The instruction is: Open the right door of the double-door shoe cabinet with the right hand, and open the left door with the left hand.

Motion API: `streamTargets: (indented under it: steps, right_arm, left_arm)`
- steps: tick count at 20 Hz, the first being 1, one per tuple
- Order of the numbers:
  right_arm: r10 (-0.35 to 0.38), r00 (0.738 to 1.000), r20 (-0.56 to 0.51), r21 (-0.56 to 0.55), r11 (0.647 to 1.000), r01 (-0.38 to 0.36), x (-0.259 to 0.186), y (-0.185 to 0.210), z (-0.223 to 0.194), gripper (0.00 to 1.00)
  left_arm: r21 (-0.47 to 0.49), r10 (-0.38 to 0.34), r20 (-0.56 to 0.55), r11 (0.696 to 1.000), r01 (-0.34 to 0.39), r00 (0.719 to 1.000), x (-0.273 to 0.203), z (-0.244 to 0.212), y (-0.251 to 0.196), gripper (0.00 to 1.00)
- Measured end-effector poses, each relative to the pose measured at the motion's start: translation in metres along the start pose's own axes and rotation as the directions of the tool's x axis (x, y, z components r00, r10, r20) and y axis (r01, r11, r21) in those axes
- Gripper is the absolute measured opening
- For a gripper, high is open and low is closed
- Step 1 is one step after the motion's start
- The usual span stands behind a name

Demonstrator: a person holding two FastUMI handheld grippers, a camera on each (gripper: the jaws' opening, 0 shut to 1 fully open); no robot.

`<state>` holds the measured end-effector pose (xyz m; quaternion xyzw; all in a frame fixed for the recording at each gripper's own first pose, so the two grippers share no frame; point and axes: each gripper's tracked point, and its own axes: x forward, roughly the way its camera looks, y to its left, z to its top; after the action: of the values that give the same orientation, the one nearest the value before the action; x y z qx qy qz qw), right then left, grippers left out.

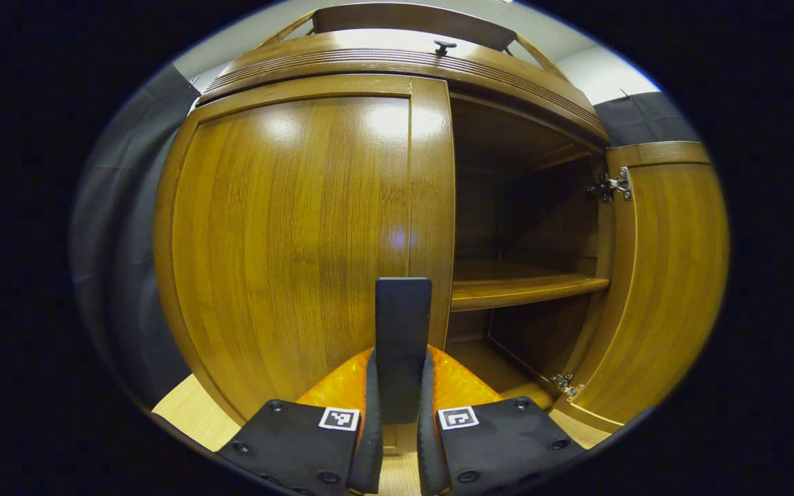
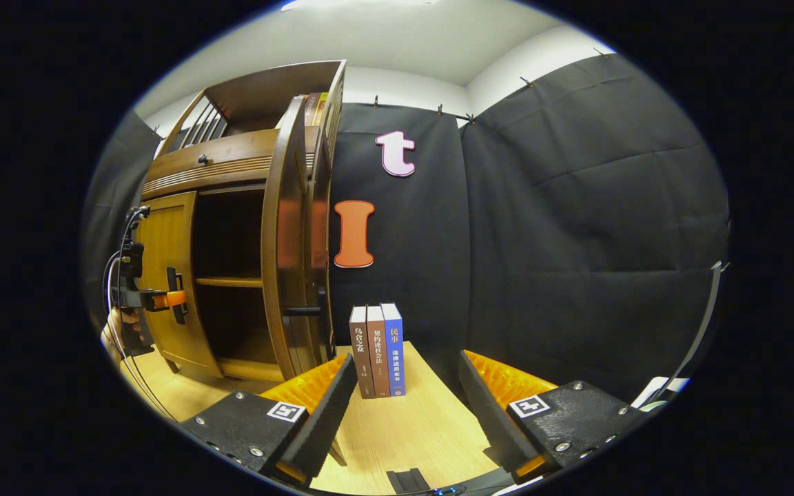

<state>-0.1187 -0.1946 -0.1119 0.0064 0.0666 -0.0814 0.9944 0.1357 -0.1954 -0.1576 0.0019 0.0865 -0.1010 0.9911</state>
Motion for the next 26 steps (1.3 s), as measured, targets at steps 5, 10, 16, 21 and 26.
streamTargets:
  steps: [5,10,16,21,26]
  right_arm:
    - [0.0,1.0,0.008,-0.006,1.0,0.0,-0.005,0.008,0.009,1.0]
    - [0.003,1.0,0.018,-0.011,1.0,-0.003,-0.015,0.02,0.02,0.92]
    - [0.039,0.999,0.012,-0.002,0.999,-0.039,-0.021,0.045,0.024,0.92]
    - [0.068,0.998,0.014,0.021,0.997,-0.069,-0.026,0.065,0.029,0.92]
    - [0.095,0.995,0.023,0.016,0.995,-0.096,-0.034,0.083,0.03,0.92]
  left_arm:
    - [-0.003,-0.057,-0.01,0.998,0.057,0.998,-0.032,0.0,0.001,0.29]
    - [0.013,-0.073,-0.017,0.997,0.073,0.997,-0.067,-0.002,0.007,0.28]
    - [0.009,-0.097,-0.012,0.995,0.097,0.995,-0.105,-0.003,0.021,0.27]
    - [-0.019,-0.113,-0.006,0.993,0.113,0.994,-0.136,-0.002,0.036,0.28]
    - [-0.023,-0.107,0.001,0.994,0.107,0.994,-0.157,-0.003,0.049,0.27]
